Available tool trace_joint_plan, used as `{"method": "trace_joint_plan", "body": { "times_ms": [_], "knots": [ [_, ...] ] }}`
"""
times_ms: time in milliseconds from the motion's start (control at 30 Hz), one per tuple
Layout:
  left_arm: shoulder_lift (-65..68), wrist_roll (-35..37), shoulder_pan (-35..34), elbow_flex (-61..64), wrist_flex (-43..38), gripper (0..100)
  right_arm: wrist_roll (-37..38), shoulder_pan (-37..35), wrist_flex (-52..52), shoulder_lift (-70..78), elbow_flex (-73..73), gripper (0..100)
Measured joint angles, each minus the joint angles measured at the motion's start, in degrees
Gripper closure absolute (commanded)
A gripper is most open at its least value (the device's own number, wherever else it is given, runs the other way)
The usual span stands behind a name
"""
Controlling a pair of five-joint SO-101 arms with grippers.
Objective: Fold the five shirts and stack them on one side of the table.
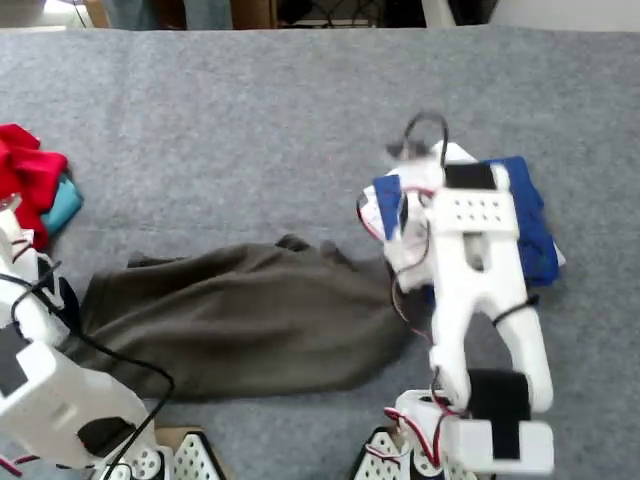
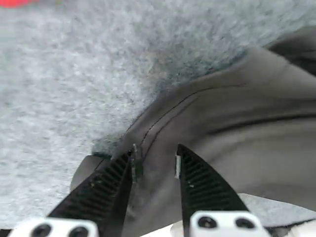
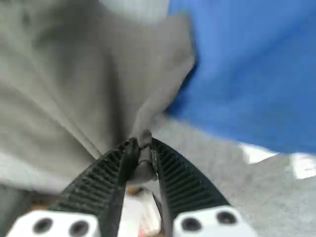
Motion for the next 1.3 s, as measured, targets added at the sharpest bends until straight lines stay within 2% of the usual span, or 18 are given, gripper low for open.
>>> {"method": "trace_joint_plan", "body": {
  "times_ms": [133,300,400,500,700,833,933,1067,1200,1300],
  "knots": [
    [2.2,0.0,0.0,0.0,-0.1,87,10.6,2.2,1.1,-3.3,7.3,96.0],
    [2.8,0.1,0.1,-1.4,-0.4,87,24.8,2.5,6.9,-6.4,7.5,71.5],
    [2.8,0.4,0.1,-5.5,-0.4,87,29.0,2.6,7.2,-9.0,6.7,60.7],
    [2.8,4.1,0.2,-10.2,-0.4,87,30.2,2.6,7.4,-10.1,2.4,60.8],
    [2.8,7.4,6.2,-13.3,-0.4,87,29.3,2.0,7.4,-10.1,-8.4,68.4],
    [2.8,11.4,12.4,-12.7,-0.4,86,19.7,-7.8,4.6,-5.6,-13.9,73.4],
    [2.8,14.8,16.4,-12.3,-2.2,86,11.1,-15.6,-1.8,2.3,-17.1,75.5],
    [2.8,17.1,19.7,-12.2,-2.7,81,2.6,-20.8,-9.5,16.6,-24.4,77.3],
    [2.8,17.2,19.6,-10.0,-2.8,81,0.1,-22.4,-10.5,32.4,-35.0,82.1],
    [2.8,17.2,18.1,-7.9,-2.8,81,0.0,-23.4,-5.8,42.5,-44.0,84.8]
  ]
}}
